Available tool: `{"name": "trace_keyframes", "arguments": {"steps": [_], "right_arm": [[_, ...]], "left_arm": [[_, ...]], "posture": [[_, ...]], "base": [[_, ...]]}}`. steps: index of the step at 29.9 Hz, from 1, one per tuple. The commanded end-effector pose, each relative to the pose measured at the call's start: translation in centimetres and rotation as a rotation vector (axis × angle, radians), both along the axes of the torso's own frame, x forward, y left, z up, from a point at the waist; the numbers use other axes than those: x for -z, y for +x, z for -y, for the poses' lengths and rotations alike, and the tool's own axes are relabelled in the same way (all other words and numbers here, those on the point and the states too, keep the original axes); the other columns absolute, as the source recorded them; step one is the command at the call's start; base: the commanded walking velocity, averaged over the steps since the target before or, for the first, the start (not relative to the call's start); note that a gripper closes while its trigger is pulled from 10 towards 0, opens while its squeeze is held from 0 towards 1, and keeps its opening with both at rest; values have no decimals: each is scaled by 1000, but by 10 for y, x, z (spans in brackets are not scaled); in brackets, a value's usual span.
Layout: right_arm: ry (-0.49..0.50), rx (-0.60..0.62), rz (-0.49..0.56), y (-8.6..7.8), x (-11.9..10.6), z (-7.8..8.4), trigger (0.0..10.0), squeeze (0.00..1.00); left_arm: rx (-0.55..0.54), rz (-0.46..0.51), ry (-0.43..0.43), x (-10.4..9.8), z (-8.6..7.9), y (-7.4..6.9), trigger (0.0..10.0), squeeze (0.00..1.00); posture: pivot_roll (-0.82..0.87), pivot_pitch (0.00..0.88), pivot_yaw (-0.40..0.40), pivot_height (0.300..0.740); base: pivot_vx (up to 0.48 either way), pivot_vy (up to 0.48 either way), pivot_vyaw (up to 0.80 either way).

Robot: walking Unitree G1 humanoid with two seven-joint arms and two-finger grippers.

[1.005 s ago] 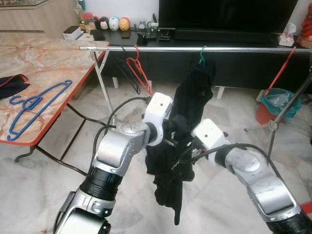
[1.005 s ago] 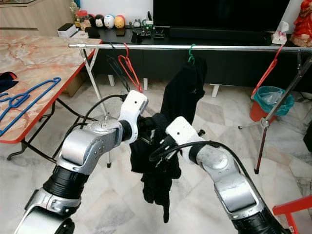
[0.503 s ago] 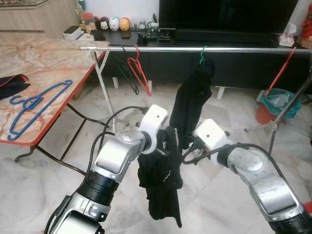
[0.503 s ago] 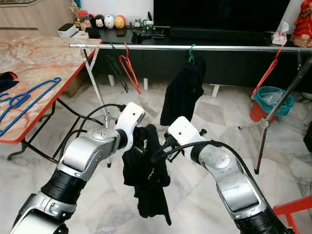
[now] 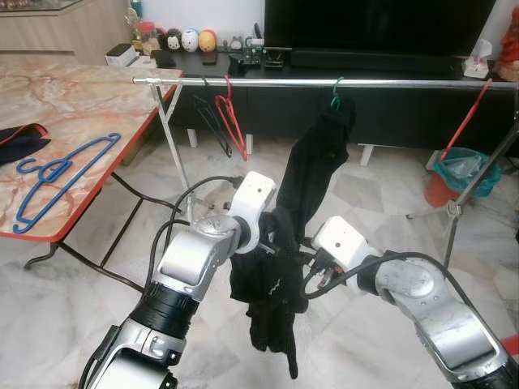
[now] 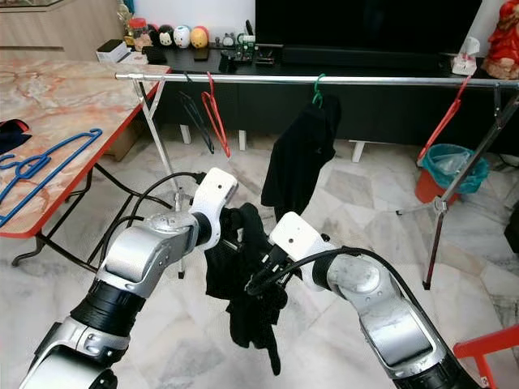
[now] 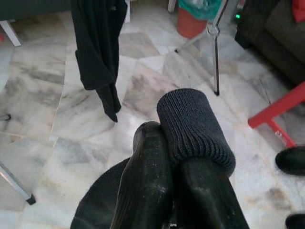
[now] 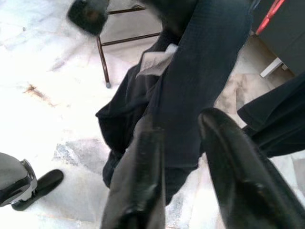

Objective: Hang hanger

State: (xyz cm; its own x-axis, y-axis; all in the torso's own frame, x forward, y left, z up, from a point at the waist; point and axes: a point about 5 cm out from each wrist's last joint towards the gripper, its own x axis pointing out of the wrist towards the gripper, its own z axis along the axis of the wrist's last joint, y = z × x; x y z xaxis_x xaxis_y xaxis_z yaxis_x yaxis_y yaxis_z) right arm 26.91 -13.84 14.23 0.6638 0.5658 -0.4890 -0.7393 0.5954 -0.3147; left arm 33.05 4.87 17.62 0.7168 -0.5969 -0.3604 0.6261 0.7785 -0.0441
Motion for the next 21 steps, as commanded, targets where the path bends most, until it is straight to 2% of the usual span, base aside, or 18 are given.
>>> {"name": "trace_keyframes", "arguments": {"steps": [1,5,13,14,15,21], "right_arm": [[0,-17,1,-3,-3,-2,10000,1000],[8,-42,-10,-5,-2,-6,10000,1000],[4,-5,17,-2,0,-6,10000,1000],[-3,6,32,-1,-1,-5,10000,827],[-6,12,44,1,-1,-5,10000,0],[-16,52,97,9,-3,-6,10000,0]], "left_arm": [[10,54,-40,-18,4,3,10000,0],[14,52,-76,-23,7,3,10000,0],[12,28,-131,-26,8,3,10000,0],[13,23,-139,-26,8,3,10000,0],[16,19,-147,-28,9,2,10000,0],[36,6,-182,-34,13,0,10000,0]], "posture": [[-28,10,-6,740],[-26,10,-5,740],[-27,11,-3,740],[-26,11,-3,740],[-26,11,-3,740],[-23,10,-4,740]], "base": [[0,0,0],[0,0,0],[0,0,0],[0,0,0],[0,0,0],[0,0,0]]}}
